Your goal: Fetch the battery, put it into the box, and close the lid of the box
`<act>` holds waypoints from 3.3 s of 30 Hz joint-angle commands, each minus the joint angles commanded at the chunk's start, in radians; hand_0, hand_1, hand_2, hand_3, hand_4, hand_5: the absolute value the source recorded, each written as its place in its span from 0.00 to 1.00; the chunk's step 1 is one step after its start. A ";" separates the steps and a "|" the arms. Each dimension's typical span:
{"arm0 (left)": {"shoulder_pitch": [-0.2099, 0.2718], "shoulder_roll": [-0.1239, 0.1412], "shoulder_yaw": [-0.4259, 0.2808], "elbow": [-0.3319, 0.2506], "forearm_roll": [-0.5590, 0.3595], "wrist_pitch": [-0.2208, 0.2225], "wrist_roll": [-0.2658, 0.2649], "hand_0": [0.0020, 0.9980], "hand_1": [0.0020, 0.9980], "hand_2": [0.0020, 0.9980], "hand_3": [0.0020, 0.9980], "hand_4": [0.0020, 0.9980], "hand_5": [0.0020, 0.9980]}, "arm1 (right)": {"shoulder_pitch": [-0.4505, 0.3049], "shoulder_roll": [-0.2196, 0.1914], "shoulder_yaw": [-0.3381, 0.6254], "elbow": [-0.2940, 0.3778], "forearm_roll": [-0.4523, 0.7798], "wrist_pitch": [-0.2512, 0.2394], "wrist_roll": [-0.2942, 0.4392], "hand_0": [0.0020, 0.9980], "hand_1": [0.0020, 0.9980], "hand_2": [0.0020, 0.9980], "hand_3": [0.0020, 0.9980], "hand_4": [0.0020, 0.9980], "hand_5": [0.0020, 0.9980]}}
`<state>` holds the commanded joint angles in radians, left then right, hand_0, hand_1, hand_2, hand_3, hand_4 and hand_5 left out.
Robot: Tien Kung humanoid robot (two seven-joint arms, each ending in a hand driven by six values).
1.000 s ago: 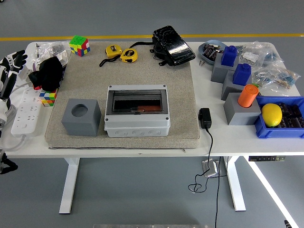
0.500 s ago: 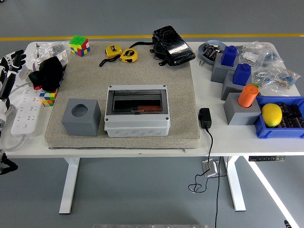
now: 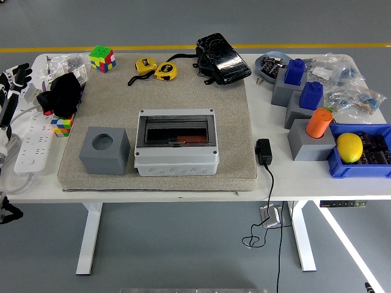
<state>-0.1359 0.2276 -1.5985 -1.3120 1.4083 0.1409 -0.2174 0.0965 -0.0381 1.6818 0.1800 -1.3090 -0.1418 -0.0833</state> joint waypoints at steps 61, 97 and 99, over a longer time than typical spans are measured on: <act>-0.001 0.002 0.028 0.009 -0.006 0.011 -0.004 0.82 0.81 0.81 0.80 1.00 1.00 | -0.028 -0.032 -0.231 0.000 0.181 -0.007 0.059 0.82 0.77 0.76 0.79 1.00 1.00; -0.009 0.007 0.027 0.008 -0.001 0.016 -0.003 0.83 0.81 0.81 0.80 1.00 1.00 | -0.021 -0.026 -0.224 0.000 0.182 -0.002 0.059 0.82 0.77 0.76 0.79 1.00 1.00; -0.009 0.007 0.027 0.008 -0.001 0.015 -0.003 0.83 0.81 0.81 0.80 1.00 1.00 | -0.021 -0.027 -0.222 0.000 0.182 -0.003 0.059 0.82 0.77 0.76 0.79 1.00 1.00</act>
<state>-0.1449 0.2342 -1.5718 -1.3042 1.4073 0.1561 -0.2199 0.0751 -0.0649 1.4594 0.1800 -1.1267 -0.1445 -0.0246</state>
